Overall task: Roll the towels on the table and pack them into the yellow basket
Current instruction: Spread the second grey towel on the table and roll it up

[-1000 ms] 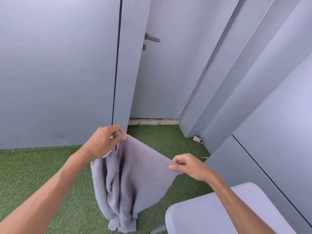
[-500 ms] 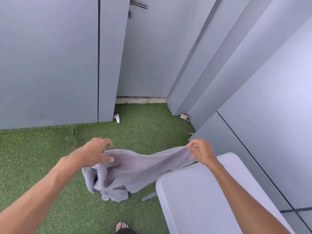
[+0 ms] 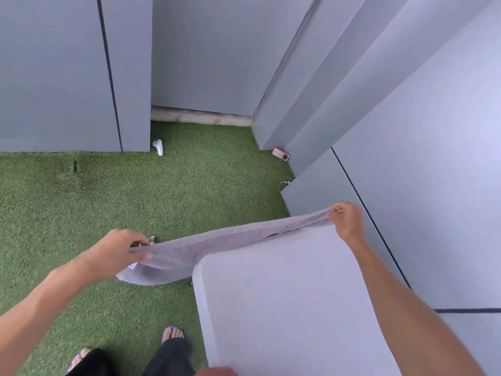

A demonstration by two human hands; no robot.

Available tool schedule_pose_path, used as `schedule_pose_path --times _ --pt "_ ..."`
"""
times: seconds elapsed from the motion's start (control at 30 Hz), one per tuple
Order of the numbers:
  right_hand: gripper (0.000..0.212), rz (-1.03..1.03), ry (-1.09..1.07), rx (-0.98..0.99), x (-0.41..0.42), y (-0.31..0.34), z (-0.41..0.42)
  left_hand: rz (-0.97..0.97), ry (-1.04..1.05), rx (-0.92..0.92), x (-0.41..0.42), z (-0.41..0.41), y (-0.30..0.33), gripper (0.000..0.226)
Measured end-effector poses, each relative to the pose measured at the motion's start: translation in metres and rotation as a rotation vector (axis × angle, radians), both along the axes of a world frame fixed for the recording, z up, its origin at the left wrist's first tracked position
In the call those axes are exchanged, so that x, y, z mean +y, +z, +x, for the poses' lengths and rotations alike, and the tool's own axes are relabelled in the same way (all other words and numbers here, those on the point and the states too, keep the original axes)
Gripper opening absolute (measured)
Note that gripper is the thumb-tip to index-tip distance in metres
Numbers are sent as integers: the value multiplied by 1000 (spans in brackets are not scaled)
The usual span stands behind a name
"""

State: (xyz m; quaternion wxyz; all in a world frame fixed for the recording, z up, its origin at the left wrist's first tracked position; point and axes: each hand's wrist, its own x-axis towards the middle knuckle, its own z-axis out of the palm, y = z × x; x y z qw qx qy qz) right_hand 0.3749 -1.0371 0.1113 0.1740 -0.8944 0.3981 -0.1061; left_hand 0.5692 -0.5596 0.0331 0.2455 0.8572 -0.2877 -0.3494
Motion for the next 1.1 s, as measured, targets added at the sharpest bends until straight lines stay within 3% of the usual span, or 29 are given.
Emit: schedule_pose_path --times 0.1,0.23,0.33,0.47,0.6,0.7,1.1 --pt "8 26 -10 9 -60 -23 -9 -124 147 -96 -32 -24 -22 16" --pt "7 35 -22 23 -126 -36 -10 -282 363 -233 -81 -51 -35 11" --pt "12 30 -1 -74 -170 -37 1 -312 404 -291 -115 -61 -36 7" --pt "15 -28 -6 -166 -202 -44 0 -286 335 -315 -144 -69 -31 7" --pt "10 -20 60 22 -211 -91 -39 -122 239 -339 -146 -90 -47 14" --pt "12 23 -26 128 -213 -130 -72 -44 243 -371 -144 -113 -57 14" --pt "6 78 -220 140 -204 -155 -135 -5 291 -471 -144 -175 -59 18"
